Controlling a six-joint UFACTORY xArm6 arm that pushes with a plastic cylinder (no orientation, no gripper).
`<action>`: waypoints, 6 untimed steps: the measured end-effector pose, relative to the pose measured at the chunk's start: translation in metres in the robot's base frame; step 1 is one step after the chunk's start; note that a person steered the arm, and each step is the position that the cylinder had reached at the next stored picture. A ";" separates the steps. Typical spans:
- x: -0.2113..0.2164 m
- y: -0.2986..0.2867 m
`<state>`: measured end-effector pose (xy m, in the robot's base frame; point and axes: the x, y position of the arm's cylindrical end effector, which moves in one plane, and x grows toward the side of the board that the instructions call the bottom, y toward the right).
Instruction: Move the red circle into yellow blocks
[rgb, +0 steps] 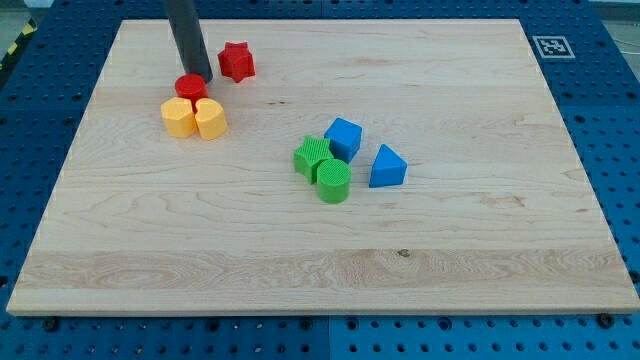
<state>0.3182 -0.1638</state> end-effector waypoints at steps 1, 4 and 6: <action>0.003 0.000; -0.033 0.000; -0.073 0.004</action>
